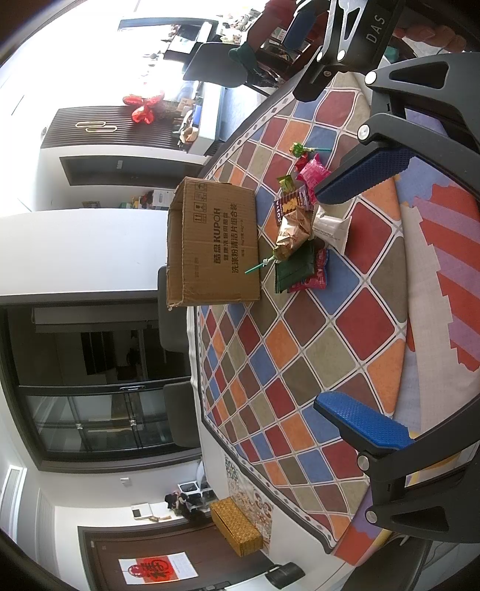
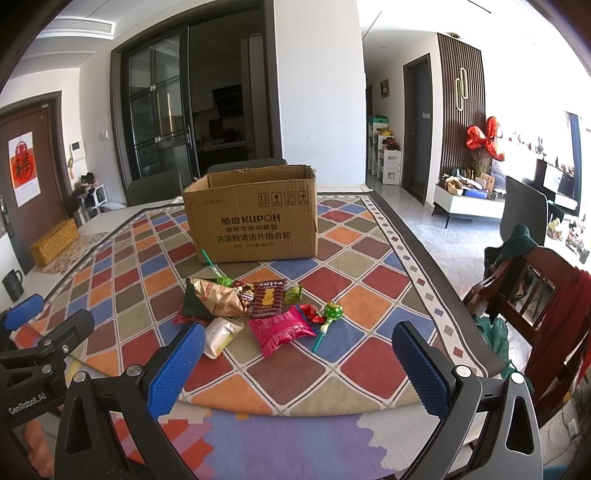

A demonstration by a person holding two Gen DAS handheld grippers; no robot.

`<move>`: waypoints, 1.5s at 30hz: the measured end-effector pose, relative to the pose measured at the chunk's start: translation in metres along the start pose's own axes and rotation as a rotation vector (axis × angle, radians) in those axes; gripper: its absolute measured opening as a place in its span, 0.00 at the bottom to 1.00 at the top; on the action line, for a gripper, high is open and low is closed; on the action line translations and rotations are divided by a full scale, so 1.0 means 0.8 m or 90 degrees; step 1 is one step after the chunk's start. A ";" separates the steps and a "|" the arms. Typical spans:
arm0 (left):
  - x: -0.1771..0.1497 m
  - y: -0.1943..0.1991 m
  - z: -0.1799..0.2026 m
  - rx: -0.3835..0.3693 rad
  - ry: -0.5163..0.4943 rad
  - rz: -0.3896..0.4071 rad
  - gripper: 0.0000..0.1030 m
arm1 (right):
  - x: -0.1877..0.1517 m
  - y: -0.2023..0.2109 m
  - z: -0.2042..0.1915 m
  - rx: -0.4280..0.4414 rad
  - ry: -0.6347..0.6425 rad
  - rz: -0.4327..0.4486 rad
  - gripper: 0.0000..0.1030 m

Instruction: Organize snacks

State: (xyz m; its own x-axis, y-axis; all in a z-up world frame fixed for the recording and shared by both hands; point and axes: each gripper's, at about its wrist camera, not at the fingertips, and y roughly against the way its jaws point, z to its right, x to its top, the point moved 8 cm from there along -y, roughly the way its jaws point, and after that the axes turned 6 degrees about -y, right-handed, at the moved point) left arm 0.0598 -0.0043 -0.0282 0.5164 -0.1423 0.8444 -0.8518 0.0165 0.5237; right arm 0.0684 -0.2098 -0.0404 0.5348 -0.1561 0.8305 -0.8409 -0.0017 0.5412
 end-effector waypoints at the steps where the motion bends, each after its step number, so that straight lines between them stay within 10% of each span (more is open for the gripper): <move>1: 0.000 0.000 0.000 0.000 0.000 0.000 1.00 | 0.000 0.000 0.000 0.000 0.000 0.000 0.99; 32: -0.005 -0.030 0.025 -0.028 -0.064 -0.007 0.99 | 0.000 -0.027 -0.004 0.019 0.027 -0.031 0.99; 45: -0.013 -0.094 0.059 -0.090 -0.122 -0.069 0.71 | -0.011 -0.095 -0.007 0.042 0.107 -0.071 0.97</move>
State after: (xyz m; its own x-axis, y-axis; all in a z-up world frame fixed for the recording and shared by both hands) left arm 0.1141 -0.0509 -0.0818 0.5656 -0.3357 0.7533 -0.7649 0.1279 0.6313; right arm 0.1279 -0.2029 -0.0884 0.6262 0.0154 0.7795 -0.7766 -0.0761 0.6253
